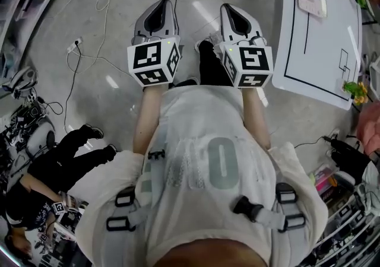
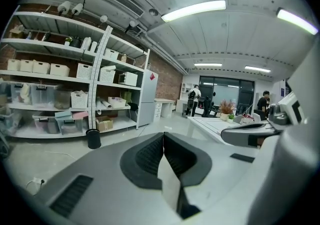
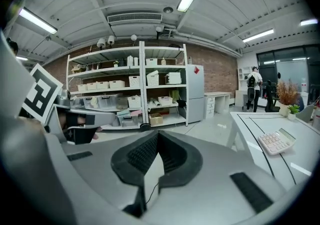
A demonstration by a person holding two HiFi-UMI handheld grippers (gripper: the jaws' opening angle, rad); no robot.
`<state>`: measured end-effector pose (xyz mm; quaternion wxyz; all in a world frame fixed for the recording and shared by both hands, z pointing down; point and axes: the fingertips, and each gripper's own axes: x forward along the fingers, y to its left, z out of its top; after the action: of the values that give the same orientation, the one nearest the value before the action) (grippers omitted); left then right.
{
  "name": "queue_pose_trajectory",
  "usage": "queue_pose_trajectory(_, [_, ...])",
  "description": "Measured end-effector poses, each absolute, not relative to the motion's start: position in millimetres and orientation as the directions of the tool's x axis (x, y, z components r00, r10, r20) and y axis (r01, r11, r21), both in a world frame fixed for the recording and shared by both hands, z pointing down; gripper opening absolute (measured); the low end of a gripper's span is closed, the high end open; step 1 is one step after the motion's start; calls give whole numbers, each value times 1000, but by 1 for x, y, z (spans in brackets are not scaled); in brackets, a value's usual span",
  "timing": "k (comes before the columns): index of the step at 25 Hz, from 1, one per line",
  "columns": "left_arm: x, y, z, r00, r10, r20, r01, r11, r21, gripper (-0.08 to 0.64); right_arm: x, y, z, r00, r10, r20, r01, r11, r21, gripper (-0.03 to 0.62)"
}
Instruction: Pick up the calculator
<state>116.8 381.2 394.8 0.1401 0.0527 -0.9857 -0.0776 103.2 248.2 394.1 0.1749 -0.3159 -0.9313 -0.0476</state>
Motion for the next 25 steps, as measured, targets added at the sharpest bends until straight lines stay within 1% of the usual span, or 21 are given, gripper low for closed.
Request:
queue_pose_trajectory(5, [36,370,386,-945,-168,280,-123,978,171,21,25,244,386,-738,567,366,596,802,-41,5])
queue_pose_trajectory(9, [-33,339,385,-923,-244,298,-201,965,166,21,-35,228,385,-740,563,369,586,808,-58,5])
queue_pose_trajectory(13, [-101,297,385,-894,-321,314,-285,946,155,21,-93,201,391,-759,528,382,544,836,-73,5])
queue_pose_trajectory(16, [-141,267,383,-871,-376,316,-347,926,145,21,-132,175,393,-790,480,381,488,869,-84,5])
queue_pose_trajectory(19, [-168,239,380,-840,-439,318,-418,898,135,21,-157,145,393,-835,403,376,401,912,-86,5])
queue_pose_trajectory(25, [-190,166,369,-753,-578,315,-573,811,118,21,-164,72,383,-900,242,363,222,970,-97,5])
